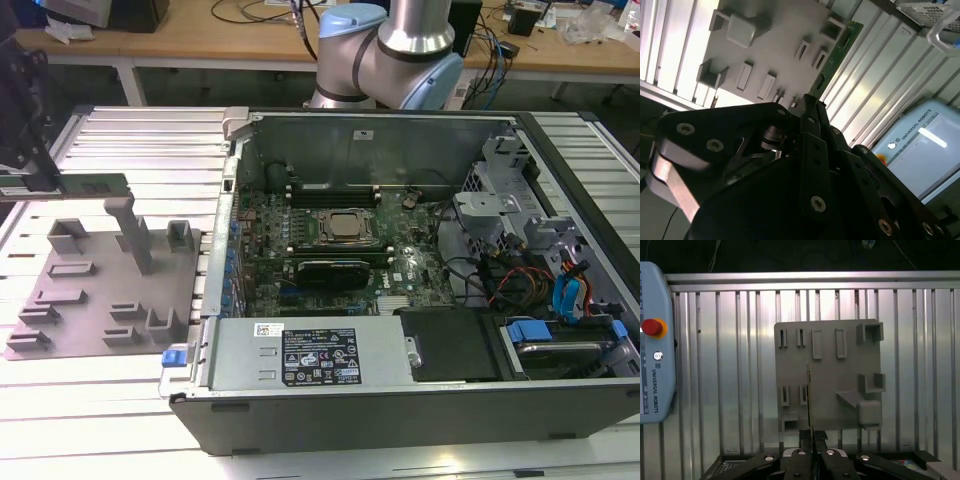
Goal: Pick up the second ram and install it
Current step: 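Pick up the second ram and move it above second insertion slot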
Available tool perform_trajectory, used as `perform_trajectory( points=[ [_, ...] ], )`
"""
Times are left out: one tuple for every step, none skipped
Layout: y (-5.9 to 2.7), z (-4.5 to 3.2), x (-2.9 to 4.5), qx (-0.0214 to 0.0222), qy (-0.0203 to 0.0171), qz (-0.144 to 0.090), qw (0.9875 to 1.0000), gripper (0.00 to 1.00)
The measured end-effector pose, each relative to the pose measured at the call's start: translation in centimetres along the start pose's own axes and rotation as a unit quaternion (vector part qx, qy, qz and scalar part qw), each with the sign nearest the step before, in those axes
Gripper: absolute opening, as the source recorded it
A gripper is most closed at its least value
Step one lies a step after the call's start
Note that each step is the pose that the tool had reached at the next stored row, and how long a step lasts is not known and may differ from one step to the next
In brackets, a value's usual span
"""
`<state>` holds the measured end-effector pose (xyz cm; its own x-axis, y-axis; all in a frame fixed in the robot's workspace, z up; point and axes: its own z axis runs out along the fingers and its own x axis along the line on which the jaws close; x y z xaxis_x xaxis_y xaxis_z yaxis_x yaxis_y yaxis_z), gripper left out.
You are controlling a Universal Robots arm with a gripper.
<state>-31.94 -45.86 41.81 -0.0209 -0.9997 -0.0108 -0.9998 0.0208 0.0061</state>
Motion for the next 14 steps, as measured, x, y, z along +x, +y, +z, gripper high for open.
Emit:
perform_trajectory(
  points=[
    [-0.42,0.00,-0.01,0.0000,0.0000,0.000,1.0000,0.11],
    [-0.81,0.00,-0.02,0.0000,-0.0001,0.000,1.0000,0.11],
    [-1.22,0.00,-0.02,0.0000,0.0000,0.000,1.0000,0.11],
    [-1.74,-0.01,-0.03,-0.0001,0.0000,0.000,1.0000,0.11],
    [-2.77,-0.01,-0.06,-0.0003,0.0000,0.000,1.0000,0.11],
    [-3.50,-0.01,-0.07,-0.0004,0.0000,0.000,1.0000,0.11],
    [-3.96,-0.02,-0.08,-0.0005,0.0000,0.000,1.0000,0.11],
    [-4.31,-0.02,-0.09,-0.0005,0.0000,0.000,1.0000,0.11],
    [-4.66,-0.02,-0.10,-0.0006,0.0000,0.000,1.0000,0.11],
    [-4.98,-0.02,-0.10,-0.0006,0.0000,0.000,1.0000,0.11],
    [-5.35,-0.02,-0.11,-0.0006,0.0000,0.000,1.0000,0.11],
    [-5.77,-0.02,-0.12,-0.0007,0.0000,0.000,1.0000,0.11],
    [-6.30,-0.03,-0.13,-0.0008,0.0000,0.000,1.0000,0.11],
    [-7.21,-0.04,-0.15,-0.0011,0.0000,0.000,1.0000,0.11]
  ],
)
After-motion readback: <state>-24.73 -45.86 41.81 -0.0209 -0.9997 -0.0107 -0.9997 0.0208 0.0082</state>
